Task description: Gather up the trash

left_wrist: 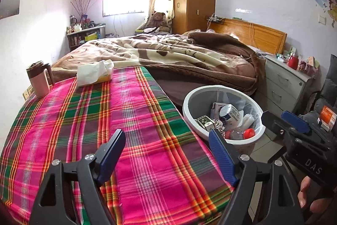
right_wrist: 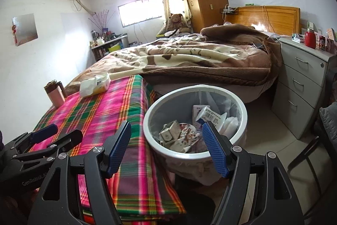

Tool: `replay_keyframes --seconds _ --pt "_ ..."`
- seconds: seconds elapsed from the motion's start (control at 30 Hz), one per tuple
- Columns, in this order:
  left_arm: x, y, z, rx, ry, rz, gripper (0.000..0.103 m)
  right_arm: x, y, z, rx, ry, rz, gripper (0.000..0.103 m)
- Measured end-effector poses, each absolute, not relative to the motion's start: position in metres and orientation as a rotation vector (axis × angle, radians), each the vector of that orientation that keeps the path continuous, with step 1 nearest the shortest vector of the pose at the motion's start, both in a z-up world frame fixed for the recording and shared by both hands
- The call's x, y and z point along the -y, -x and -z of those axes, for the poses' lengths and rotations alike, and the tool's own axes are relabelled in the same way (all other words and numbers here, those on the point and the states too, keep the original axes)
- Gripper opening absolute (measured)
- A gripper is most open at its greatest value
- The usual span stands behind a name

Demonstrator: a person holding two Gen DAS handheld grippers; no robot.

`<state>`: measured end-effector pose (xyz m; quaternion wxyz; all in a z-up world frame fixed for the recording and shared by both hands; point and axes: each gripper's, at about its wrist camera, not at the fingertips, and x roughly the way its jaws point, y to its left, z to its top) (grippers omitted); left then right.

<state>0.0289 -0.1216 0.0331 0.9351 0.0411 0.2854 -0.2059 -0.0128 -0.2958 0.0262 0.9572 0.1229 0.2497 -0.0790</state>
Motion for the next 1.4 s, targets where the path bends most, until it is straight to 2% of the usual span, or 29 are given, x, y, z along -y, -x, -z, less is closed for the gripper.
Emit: replay_keyframes --seconds 1.4 --pt "0.099 0.003 -0.023 -0.544 -0.088 0.311 0.083 0.259 0.037 -0.019 -0.477 -0.203 0.183 0.071"
